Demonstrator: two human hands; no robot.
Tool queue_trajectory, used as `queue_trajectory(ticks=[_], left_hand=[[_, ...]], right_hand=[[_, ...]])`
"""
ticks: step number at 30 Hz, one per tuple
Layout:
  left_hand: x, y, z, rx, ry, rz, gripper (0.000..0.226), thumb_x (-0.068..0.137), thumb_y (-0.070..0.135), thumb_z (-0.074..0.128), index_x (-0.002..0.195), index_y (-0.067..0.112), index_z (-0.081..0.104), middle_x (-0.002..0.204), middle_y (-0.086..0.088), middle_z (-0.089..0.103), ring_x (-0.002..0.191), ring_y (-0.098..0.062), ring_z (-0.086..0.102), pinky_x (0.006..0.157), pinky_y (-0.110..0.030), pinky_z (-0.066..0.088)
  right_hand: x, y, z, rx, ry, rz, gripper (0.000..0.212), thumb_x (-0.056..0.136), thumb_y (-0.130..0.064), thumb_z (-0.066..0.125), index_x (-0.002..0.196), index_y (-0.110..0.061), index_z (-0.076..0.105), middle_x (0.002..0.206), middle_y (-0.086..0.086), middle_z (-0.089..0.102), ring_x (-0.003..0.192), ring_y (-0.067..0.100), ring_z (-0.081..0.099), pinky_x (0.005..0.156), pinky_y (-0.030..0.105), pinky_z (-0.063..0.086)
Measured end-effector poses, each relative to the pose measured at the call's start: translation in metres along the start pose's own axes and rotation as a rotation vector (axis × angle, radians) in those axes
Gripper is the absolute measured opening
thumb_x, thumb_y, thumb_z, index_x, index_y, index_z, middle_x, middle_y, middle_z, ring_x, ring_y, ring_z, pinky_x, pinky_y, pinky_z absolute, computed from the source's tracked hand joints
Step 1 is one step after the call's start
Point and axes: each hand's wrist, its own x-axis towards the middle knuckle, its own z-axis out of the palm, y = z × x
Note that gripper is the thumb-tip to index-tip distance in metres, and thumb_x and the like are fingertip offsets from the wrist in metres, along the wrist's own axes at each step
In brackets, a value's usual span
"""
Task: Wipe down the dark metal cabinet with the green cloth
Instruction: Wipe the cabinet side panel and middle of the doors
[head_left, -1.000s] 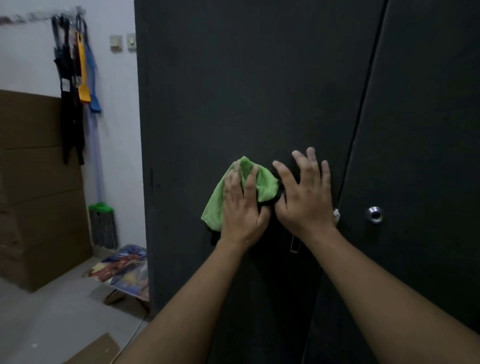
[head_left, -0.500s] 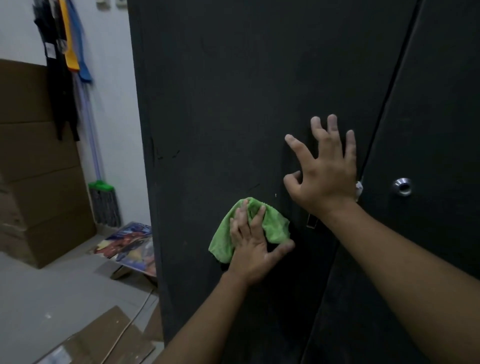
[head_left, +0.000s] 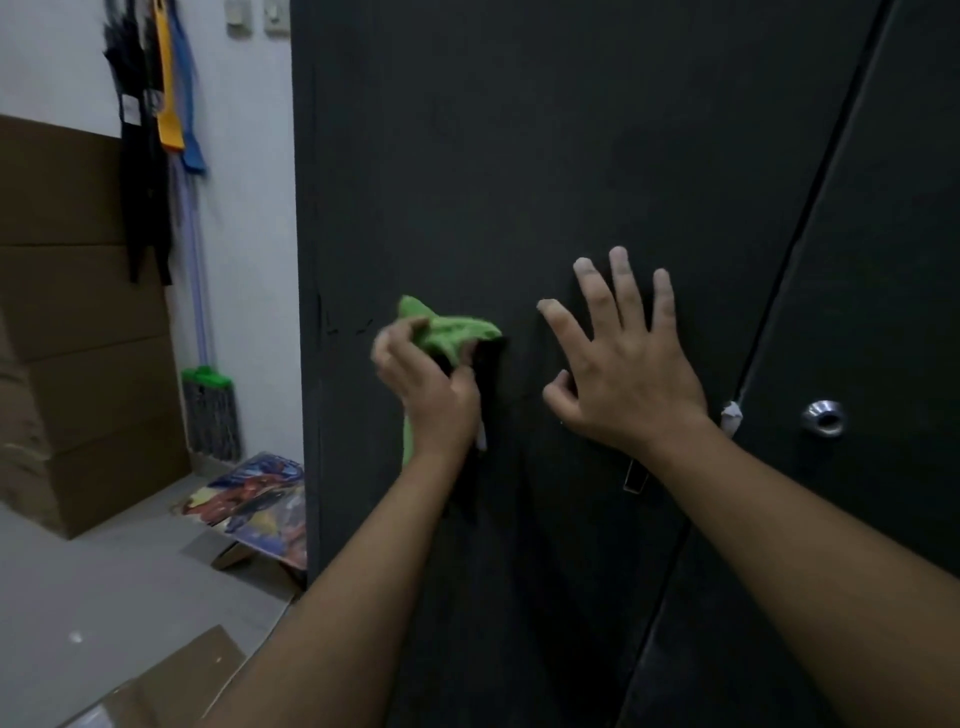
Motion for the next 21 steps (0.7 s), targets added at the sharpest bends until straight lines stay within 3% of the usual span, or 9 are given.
queue_trajectory(ticks=[5,7,9,11,14,16,19,21], left_hand=[[0.035,-0.014,-0.003,-0.017,0.241,-0.061,0.032,0.092,0.035,0.063,0.111,0.010,0.056,0.126,-0.012,0.048,0.119,-0.024,0.042,0.103,-0.049,0.038],[0.026,-0.011,0.003,-0.020,0.278,-0.110,0.030,0.092,0.033,0.063,0.112,0.010,0.058,0.124,-0.013,0.048,0.115,-0.020,0.041,0.100,-0.038,0.039],[0.009,-0.005,0.008,0.003,0.237,-0.099,0.028,0.092,0.030,0.064,0.112,0.011,0.060,0.122,-0.012,0.046,0.112,-0.018,0.038,0.094,-0.018,0.034],[-0.011,-0.005,0.007,0.087,0.083,0.082,0.029,0.091,0.032,0.064,0.112,0.013,0.061,0.118,-0.011,0.047,0.109,-0.017,0.038,0.090,-0.006,0.027],[-0.029,-0.021,-0.005,0.206,-0.181,0.348,0.031,0.087,0.032,0.066,0.115,0.024,0.056,0.114,-0.010,0.050,0.107,-0.018,0.042,0.093,-0.015,0.029],[-0.033,-0.038,-0.018,0.245,-0.276,0.398,0.038,0.083,0.028,0.071,0.117,0.027,0.054,0.114,-0.009,0.049,0.108,-0.020,0.043,0.095,-0.025,0.034],[-0.036,-0.064,-0.045,0.269,-0.307,0.316,0.049,0.079,0.011,0.076,0.119,0.027,0.052,0.120,-0.011,0.046,0.113,-0.022,0.042,0.096,-0.035,0.041],[-0.025,-0.081,-0.062,0.234,-0.168,0.160,0.036,0.085,0.010,0.070,0.117,0.018,0.054,0.121,-0.014,0.045,0.113,-0.020,0.042,0.096,-0.041,0.040]], right_hand=[[-0.001,-0.003,0.004,-0.037,-0.016,-0.043,0.072,0.086,-0.051,0.044,0.152,-0.025,0.036,0.164,0.024,0.012,0.151,0.045,0.007,0.113,0.072,0.014],[-0.002,-0.004,0.005,-0.042,-0.018,-0.037,0.073,0.086,-0.052,0.045,0.153,-0.024,0.035,0.164,0.024,0.012,0.151,0.045,0.007,0.113,0.072,0.014],[-0.002,-0.006,0.006,-0.047,-0.020,-0.030,0.074,0.085,-0.052,0.045,0.153,-0.024,0.035,0.164,0.025,0.011,0.151,0.045,0.007,0.113,0.072,0.014],[-0.002,-0.006,0.006,-0.047,-0.022,-0.026,0.075,0.085,-0.052,0.045,0.154,-0.024,0.034,0.164,0.025,0.010,0.151,0.045,0.007,0.113,0.072,0.015],[-0.003,-0.005,0.005,-0.040,-0.030,-0.025,0.077,0.084,-0.051,0.046,0.154,-0.023,0.034,0.164,0.025,0.010,0.151,0.045,0.007,0.113,0.071,0.016],[-0.004,-0.006,0.005,-0.036,-0.040,-0.027,0.077,0.083,-0.051,0.043,0.154,-0.023,0.035,0.163,0.025,0.011,0.151,0.045,0.008,0.113,0.071,0.016],[-0.005,-0.008,0.003,-0.029,-0.056,-0.023,0.077,0.082,-0.050,0.039,0.154,-0.022,0.036,0.163,0.025,0.013,0.151,0.045,0.009,0.114,0.071,0.014],[-0.005,-0.008,0.001,-0.007,-0.056,-0.007,0.074,0.082,-0.047,0.037,0.153,-0.023,0.038,0.164,0.023,0.013,0.151,0.044,0.008,0.115,0.070,0.014]])
